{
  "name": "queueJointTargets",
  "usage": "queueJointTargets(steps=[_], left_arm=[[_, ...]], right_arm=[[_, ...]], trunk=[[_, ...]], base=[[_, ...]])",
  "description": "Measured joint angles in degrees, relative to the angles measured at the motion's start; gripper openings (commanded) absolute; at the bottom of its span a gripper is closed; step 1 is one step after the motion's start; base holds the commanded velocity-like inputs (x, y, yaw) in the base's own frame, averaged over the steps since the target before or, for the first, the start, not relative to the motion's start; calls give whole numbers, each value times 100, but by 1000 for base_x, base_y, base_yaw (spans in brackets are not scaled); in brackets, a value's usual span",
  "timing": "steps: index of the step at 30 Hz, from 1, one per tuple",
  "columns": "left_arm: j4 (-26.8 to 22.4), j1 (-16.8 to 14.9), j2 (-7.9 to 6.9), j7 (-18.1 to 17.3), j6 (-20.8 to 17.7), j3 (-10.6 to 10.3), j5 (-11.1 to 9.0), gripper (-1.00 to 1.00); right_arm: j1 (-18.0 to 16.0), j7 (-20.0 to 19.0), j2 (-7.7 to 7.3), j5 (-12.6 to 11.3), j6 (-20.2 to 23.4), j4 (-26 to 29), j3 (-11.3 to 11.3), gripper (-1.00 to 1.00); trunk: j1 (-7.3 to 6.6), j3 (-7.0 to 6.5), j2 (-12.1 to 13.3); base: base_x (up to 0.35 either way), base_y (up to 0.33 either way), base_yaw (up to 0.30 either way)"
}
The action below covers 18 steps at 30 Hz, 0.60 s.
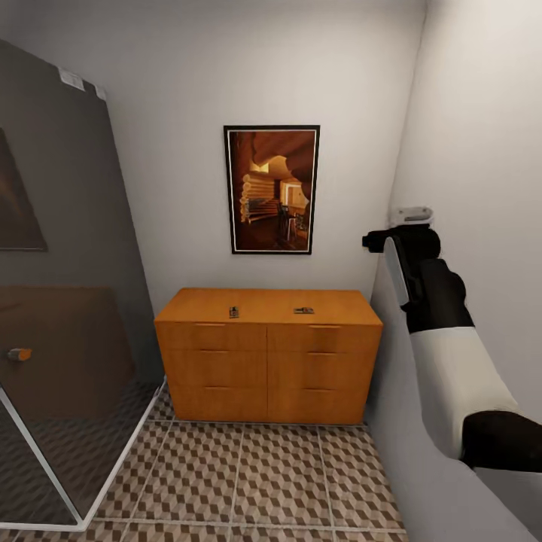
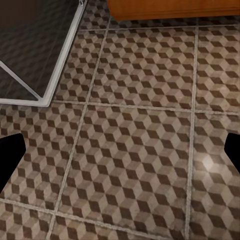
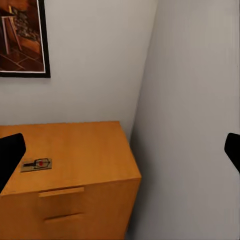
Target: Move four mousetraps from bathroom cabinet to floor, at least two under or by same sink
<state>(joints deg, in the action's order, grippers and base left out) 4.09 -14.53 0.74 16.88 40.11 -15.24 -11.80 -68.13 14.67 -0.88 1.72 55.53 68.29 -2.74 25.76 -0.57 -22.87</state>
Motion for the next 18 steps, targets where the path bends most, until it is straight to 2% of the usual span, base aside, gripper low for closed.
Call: queueJointTargets(steps=[1, 2, 5, 6, 8, 10, 13, 16, 17, 18], left_arm=[[2, 0, 0, 0, -1, 0, 0, 100], [6, 0, 1, -1, -1, 0, 0, 100], [5, 0, 1, -1, -1, 0, 0, 100], [4, 0, 1, -2, -1, 0, 1, 100], [4, 0, 1, -2, 1, 0, 0, 100], [4, 0, 0, -2, -1, 0, 0, 100], [5, 1, 0, -2, 0, 0, 0, 100], [6, 1, 0, -2, -2, 1, 0, 100], [8, 0, 0, -2, -4, 1, 0, 100], [9, 0, 0, -2, -4, 1, 0, 100]], right_arm=[[-251, -4, 29, -1, 8, -287, -1, 100], [-724, -11, 83, -7, 20, -869, -10, 100], [-1414, -24, 169, -9, 8, -1708, -8, 100], [-1765, -30, 229, -15, -9, -2155, -7, 100], [-2147, -45, 336, -24, -30, -2600, -6, 100], [-2298, -82, 416, -25, -38, -2772, -4, 100], [-2449, -336, 540, -30, -43, -2948, -13, 100], [-2512, -916, 586, -25, -40, -3023, -33, 100], [-2535, -1673, 582, -42, -37, -3105, -75, 100], [-2537, -2126, 569, -15, -40, -3166, -117, 100]], trunk=[[0, 0, 0], [1, -1, 2], [0, 0, -1], [0, -1, 0], [0, 0, -1], [0, 1, -1], [0, 1, -1], [0, 1, -1], [0, 1, 0], [0, 1, 0]], base=[[0, 0, 0], [0, 0, 0], [0, 0, 0], [0, 0, 0], [0, 0, 0], [0, 0, 0], [0, 0, 0], [0, 0, 0], [0, 0, 0], [0, 0, 0]])
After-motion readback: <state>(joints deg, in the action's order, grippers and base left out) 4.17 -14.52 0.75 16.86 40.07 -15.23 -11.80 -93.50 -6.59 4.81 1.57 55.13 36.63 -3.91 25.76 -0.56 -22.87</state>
